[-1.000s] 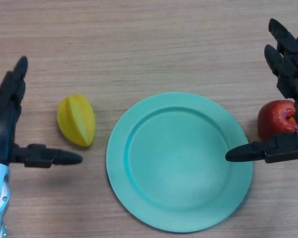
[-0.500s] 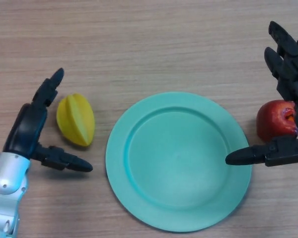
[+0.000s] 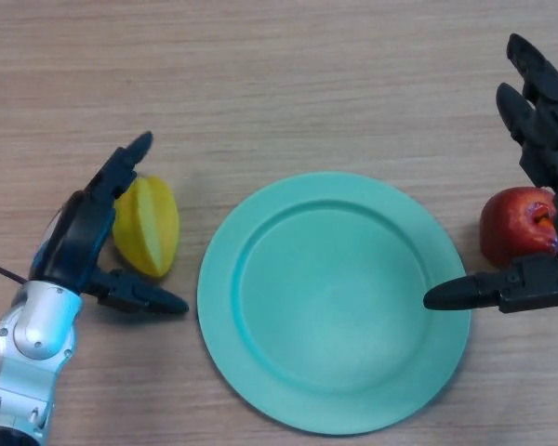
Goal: Pick up the yellow starfruit and place it on the plate
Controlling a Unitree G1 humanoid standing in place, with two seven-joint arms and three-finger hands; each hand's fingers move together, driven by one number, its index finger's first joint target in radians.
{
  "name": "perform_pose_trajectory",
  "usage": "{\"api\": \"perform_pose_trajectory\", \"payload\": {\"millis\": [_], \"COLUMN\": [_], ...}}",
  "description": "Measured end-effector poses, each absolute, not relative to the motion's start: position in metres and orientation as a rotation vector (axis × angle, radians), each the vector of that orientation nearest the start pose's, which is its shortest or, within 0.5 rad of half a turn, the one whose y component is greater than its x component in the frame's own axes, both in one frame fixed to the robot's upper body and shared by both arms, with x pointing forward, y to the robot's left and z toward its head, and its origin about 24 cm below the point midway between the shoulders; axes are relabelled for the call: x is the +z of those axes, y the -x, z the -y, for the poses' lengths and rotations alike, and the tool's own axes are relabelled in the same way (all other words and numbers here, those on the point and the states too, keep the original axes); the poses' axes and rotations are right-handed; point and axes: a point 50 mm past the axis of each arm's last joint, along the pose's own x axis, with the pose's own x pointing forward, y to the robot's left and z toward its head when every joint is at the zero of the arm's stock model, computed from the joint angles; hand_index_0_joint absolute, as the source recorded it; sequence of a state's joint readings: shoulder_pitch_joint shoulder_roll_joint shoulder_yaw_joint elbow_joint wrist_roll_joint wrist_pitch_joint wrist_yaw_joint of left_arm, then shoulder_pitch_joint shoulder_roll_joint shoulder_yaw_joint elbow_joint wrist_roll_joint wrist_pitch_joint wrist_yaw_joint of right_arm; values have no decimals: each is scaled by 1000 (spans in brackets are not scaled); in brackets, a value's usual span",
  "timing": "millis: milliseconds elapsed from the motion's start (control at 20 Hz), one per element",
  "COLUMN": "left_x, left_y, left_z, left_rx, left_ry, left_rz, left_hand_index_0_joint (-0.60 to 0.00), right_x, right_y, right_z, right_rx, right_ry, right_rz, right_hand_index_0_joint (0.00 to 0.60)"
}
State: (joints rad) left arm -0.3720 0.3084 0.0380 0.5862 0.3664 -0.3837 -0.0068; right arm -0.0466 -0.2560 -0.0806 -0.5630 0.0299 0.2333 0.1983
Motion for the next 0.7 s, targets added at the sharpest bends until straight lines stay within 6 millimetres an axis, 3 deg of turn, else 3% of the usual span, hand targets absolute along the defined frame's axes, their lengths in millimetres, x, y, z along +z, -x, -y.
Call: {"api": "perform_pose_trajectory", "payload": {"millis": [50,100,500,600,700], "left_x": [54,56,68,83,107], "left_y": [-317,-317,-310,-307,-299], "left_z": [-203,-203,-203,-200,-194], "left_rx": [-91,-93,-83,-56,-3], "left_ry": [-709,-744,-919,-932,-823], "left_rz": [158,190,304,361,454], "left_hand_index_0_joint": [-580,-600,-600,-600,-600], "right_x": [165,166,169,168,169], "right_y": [-236,-235,-233,-233,-233], "right_z": [175,175,174,174,173], "right_rx": [181,182,184,184,186], "right_ry": [261,258,259,257,258], "right_rz": [358,353,358,342,343], "right_hand_index_0_joint": [0,0,0,0,0]}}
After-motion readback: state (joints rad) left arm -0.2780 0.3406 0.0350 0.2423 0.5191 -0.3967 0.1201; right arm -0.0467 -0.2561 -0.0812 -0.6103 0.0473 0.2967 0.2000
